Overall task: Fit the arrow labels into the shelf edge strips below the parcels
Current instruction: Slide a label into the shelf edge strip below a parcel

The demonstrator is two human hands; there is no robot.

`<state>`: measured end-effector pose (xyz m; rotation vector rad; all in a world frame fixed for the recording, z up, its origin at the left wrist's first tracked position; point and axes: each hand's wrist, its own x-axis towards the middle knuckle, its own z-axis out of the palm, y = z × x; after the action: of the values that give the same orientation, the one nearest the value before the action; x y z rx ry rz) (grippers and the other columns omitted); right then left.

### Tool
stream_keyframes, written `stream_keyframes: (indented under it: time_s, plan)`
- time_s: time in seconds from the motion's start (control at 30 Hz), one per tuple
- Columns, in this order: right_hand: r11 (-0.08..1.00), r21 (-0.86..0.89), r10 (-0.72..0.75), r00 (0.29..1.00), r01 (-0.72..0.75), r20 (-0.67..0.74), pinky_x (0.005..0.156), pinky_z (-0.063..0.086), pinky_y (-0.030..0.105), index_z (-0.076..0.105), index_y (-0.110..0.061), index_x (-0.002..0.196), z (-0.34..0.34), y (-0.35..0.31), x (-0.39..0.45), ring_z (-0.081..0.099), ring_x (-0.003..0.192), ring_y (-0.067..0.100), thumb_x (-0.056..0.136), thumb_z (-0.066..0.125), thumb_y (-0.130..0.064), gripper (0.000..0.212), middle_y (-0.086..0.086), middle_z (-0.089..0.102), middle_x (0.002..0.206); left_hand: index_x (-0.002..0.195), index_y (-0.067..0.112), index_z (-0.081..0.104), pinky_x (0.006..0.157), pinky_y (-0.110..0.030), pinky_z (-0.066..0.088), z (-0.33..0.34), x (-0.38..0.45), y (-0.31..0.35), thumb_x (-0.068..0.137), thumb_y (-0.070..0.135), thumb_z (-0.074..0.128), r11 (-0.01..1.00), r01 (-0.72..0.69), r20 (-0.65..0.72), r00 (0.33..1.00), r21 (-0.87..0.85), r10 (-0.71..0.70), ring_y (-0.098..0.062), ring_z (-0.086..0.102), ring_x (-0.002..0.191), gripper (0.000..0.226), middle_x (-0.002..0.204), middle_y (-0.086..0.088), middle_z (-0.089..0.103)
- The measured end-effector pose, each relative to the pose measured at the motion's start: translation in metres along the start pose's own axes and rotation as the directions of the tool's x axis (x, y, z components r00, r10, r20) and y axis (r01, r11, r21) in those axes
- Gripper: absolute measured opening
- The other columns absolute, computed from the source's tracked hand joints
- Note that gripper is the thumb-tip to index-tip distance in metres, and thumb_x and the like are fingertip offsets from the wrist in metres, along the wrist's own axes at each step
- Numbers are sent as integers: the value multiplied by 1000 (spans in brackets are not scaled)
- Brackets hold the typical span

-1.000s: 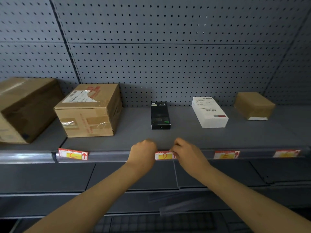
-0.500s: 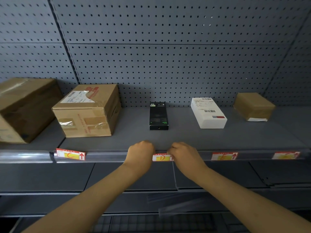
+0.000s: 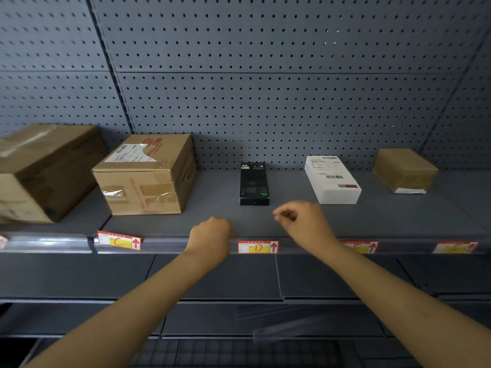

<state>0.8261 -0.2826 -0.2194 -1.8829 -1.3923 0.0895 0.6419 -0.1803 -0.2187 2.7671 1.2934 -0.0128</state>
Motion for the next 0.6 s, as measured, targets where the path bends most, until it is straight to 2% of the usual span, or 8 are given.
stream_keyframes:
  time_s: [0.1,0.17,0.2,0.27,0.43,0.6]
  plan:
    - [998,5,58,997,-58,42,61,41,-2,76,-15,92,-6,2,1,57,69,-9,84,69,-10,12,-2,75,90,109,22,72,83,-33,52,-3,-4,-13,89,9,55,999,46,5,999,-12,-46,-29,66,103,30,115,-6,66]
    - [998,-55,46,990,-40,130,67,46,2,76,-15,94,-3,2,-6,60,71,-4,85,67,-9,14,-1,75,92,109,24,73,83,-33,51,-3,-8,-19,89,11,56,998,60,18,998,-27,-60,-30,66,103,29,115,-7,67]
    - [996,-89,42,984,-27,173,72,51,10,75,-16,96,1,1,-10,63,73,0,86,66,-10,15,-1,75,94,109,24,73,82,-33,51,-2,-10,-21,90,11,56,998,64,24,998,-28,-63,-30,66,103,29,114,-8,67]
    - [982,-189,20,968,29,251,77,56,21,74,-16,99,8,-1,-18,65,79,7,88,64,-15,15,1,74,97,108,22,73,81,-32,51,0,-14,-24,91,11,54,997,70,33,997,-31,-69,-30,66,102,28,113,-9,67]
    - [905,-379,-55,936,195,349,76,55,29,70,-17,111,17,-8,-22,63,88,15,95,53,-21,23,2,68,105,106,22,73,79,-33,51,3,-20,-27,91,10,52,995,79,30,997,-62,-78,-31,66,99,28,111,-10,67]
    - [771,-539,-102,901,339,421,67,48,28,68,-15,108,27,-24,-19,59,91,19,92,51,-12,23,4,62,105,107,25,73,82,-33,52,5,-30,-39,91,8,52,992,88,8,996,-90,-88,-30,66,100,32,113,-9,68]
